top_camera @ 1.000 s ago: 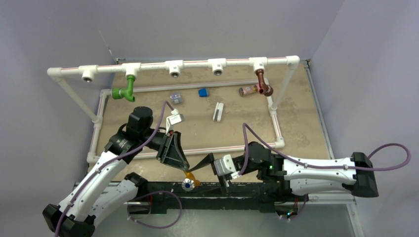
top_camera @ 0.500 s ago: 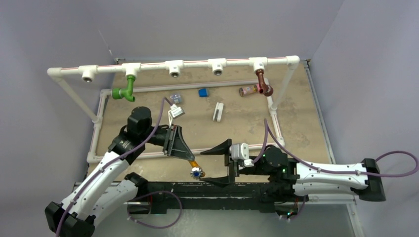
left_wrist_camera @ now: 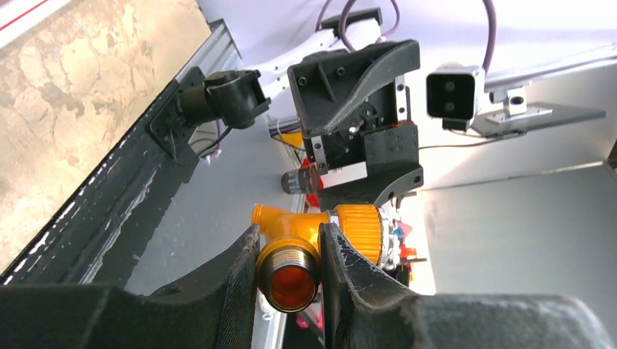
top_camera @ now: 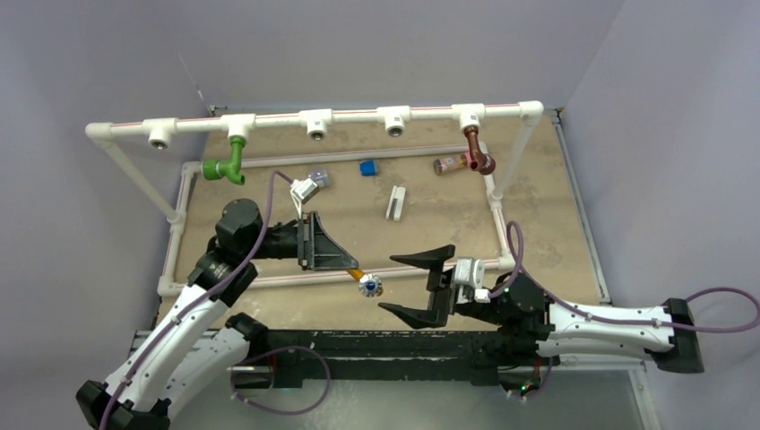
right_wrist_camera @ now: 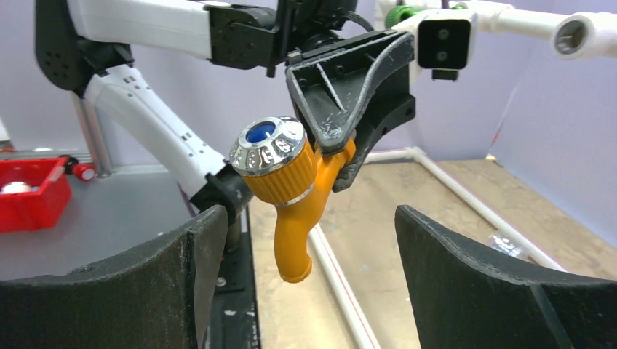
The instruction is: Install the water faucets
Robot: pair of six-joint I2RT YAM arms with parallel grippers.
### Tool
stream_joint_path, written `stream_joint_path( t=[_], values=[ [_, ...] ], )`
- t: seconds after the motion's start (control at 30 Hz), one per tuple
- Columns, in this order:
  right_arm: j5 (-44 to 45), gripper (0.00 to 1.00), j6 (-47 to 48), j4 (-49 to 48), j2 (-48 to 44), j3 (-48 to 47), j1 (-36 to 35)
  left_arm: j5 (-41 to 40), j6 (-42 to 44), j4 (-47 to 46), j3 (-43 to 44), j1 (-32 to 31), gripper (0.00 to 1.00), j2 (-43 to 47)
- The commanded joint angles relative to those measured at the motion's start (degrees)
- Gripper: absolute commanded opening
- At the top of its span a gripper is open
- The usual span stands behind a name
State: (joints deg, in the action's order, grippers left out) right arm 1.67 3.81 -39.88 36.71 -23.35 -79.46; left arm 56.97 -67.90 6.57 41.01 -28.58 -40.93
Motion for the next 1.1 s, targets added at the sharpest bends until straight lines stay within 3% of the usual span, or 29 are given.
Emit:
stream_joint_path(
  t=[0.0,0.53,0.83,0.97,1.07],
  values=[
    [4.62,0.87,5.09,-8.73,1.71,0.76,0.10,-4.58,-5.03,-3.53,1.07,-0.24,0.00,1.08],
    [4.06,0.84,19.31,-33.65,14.96,1.48,0.10,-13.90,-17.06,-11.56,-1.62,-0.16,0.00,6.38],
    [1.75,0.74,20.47,-36.35,18.54,-1.58,0.10,-13.34,-20.18,-15.42,-3.12,-0.21,0.00,6.67],
    [0.28,0.60,20.10,-35.19,18.78,-2.60,0.10,-12.89,-21.30,-16.72,-3.21,-0.17,0.00,6.39],
    [-0.32,0.56,19.96,-33.99,19.01,-3.09,0.10,-12.28,-22.44,-18.73,-3.48,-0.14,0.00,5.95]
  ],
)
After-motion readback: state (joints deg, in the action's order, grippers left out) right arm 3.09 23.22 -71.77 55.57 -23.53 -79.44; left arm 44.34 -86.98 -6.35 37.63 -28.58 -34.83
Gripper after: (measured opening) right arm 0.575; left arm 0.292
